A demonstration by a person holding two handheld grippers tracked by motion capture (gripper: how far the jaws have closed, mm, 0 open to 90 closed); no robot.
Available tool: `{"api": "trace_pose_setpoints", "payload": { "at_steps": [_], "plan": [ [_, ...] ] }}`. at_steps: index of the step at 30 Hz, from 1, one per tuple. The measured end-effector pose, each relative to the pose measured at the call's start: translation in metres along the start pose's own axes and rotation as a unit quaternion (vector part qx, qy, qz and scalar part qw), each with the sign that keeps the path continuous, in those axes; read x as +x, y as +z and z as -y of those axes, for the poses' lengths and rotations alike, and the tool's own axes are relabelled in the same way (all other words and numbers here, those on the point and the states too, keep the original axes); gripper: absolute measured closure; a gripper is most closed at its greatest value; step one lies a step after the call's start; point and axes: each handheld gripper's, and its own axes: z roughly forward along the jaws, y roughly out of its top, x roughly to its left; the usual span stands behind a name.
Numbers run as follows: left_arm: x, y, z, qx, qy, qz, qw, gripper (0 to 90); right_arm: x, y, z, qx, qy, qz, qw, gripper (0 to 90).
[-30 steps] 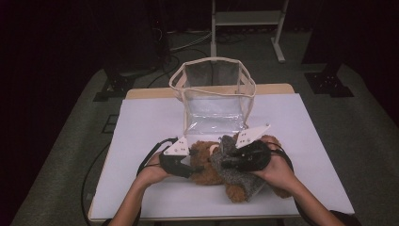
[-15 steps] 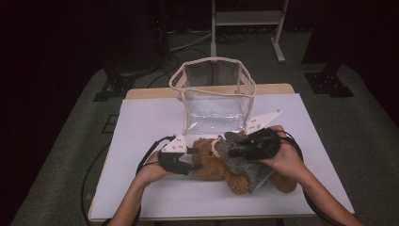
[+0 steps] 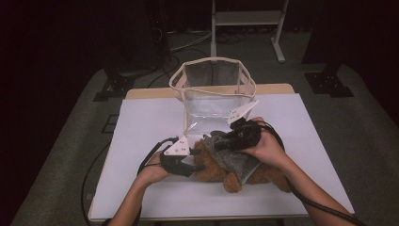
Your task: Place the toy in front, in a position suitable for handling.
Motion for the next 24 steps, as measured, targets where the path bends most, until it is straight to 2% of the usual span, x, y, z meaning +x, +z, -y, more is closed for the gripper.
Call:
{"api": "trace_pose_setpoints", "payload": {
  "at_steps": [3, 4, 5, 6, 9, 13, 14, 16, 17, 19, 21, 22, 23, 24],
  "plan": [
    [0.0, -0.002, 0.0, 0.004, 0.003, -0.007, 1.0, 46.0, -0.008, 0.006, -0.005, 0.009, 0.009, 0.006, 0.9999, 72.5],
    [0.001, -0.004, 0.0, -0.004, 0.0, -0.013, 0.9999, 43.7, -0.012, 0.006, -0.001, 0.009, 0.018, 0.003, 0.9998, 72.6],
    [0.001, -0.004, 0.0, -0.004, 0.0, -0.013, 0.9999, 42.4, -0.012, 0.006, -0.001, 0.009, 0.018, 0.003, 0.9998, 72.6],
    [0.001, -0.005, -0.001, -0.016, -0.005, -0.013, 0.9998, 41.0, -0.011, 0.001, 0.005, 0.008, 0.024, -0.009, 0.9996, 72.5],
    [-0.001, -0.002, -0.003, -0.013, 0.002, -0.006, 0.9999, 41.3, -0.007, -0.009, 0.011, 0.009, 0.028, -0.022, 0.9993, 72.6],
    [-0.004, 0.0, -0.003, -0.005, 0.007, 0.0, 1.0, 43.9, -0.005, -0.012, 0.007, 0.01, 0.024, -0.014, 0.9996, 72.6],
    [-0.005, 0.0, -0.004, -0.002, 0.014, 0.003, 0.9999, 43.9, -0.005, -0.012, 0.004, 0.013, 0.023, -0.012, 0.9996, 72.6],
    [-0.008, 0.0, -0.005, 0.001, 0.025, 0.008, 0.9997, 44.5, -0.008, -0.007, -0.002, 0.012, 0.021, -0.014, 0.9996, 72.6],
    [-0.01, 0.001, -0.005, 0.005, 0.033, 0.012, 0.9994, 44.7, -0.012, 0.001, -0.009, 0.016, 0.021, -0.017, 0.9995, 72.6],
    [-0.011, 0.001, -0.006, 0.004, 0.036, 0.015, 0.9992, 44.8, -0.013, 0.006, -0.013, 0.02, 0.022, -0.019, 0.9994, 72.5],
    [-0.012, 0.001, -0.005, 0.005, 0.04, 0.02, 0.999, 44.8, -0.018, 0.02, -0.019, 0.031, 0.022, -0.027, 0.9989, 72.6],
    [-0.013, 0.001, -0.005, 0.006, 0.044, 0.023, 0.9987, 44.7, -0.021, 0.033, -0.023, 0.046, 0.026, -0.029, 0.9982, 72.6],
    [-0.013, 0.001, -0.005, 0.006, 0.044, 0.023, 0.9987, 44.7, -0.021, 0.033, -0.023, 0.046, 0.026, -0.029, 0.9982, 72.6],
    [-0.013, 0.001, -0.004, 0.012, 0.05, 0.026, 0.9983, 44.6, -0.025, 0.049, -0.024, 0.062, 0.027, -0.031, 0.9972, 72.5]
  ]
}}
